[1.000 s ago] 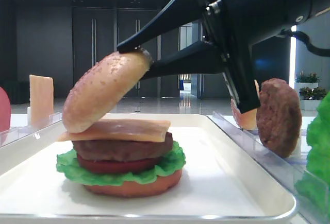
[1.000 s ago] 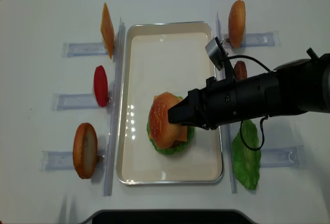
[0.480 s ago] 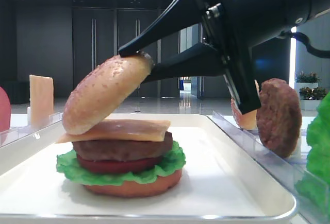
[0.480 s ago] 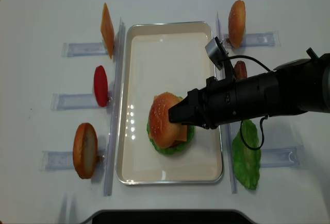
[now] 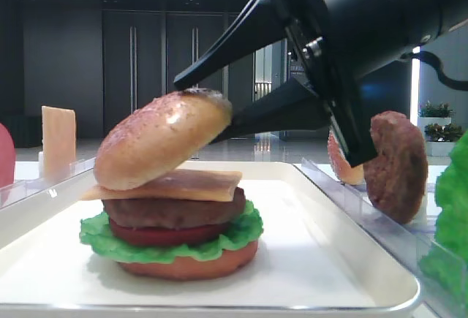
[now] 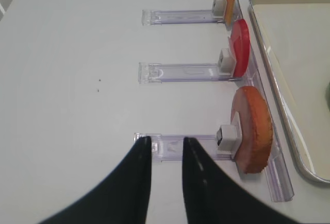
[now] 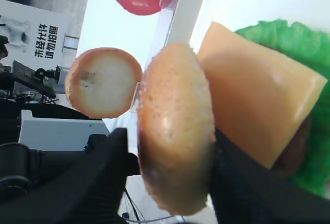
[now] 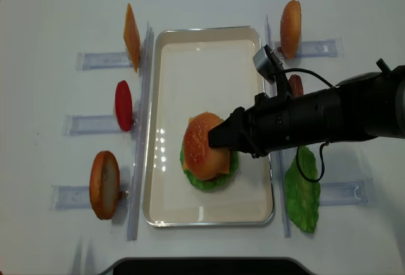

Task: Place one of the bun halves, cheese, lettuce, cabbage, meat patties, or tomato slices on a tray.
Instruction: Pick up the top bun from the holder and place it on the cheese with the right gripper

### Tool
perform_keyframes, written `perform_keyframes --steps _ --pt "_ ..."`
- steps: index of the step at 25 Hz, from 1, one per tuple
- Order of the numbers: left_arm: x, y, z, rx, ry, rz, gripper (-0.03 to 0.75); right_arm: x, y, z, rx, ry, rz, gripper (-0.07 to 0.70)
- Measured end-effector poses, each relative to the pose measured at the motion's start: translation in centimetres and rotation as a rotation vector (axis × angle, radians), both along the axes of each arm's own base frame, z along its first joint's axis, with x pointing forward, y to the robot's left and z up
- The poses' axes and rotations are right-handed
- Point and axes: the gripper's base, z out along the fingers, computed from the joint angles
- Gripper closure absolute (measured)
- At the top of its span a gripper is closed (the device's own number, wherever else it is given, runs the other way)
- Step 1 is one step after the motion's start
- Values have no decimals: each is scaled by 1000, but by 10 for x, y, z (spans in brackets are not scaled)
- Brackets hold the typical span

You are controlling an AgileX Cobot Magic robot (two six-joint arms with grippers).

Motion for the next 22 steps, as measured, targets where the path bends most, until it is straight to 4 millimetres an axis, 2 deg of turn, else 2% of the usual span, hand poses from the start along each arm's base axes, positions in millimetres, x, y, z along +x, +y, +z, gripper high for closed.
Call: perform_keyframes --steps 13,18,22 --pt "0 0 0 0 0 0 558 4 -3 -5 -72 -25 -40 92" --pt "0 0 0 0 0 0 558 6 -6 -7 -114 -46 -56 57" --pt "0 0 0 0 0 0 558 6 -11 2 -166 -114 -73 53"
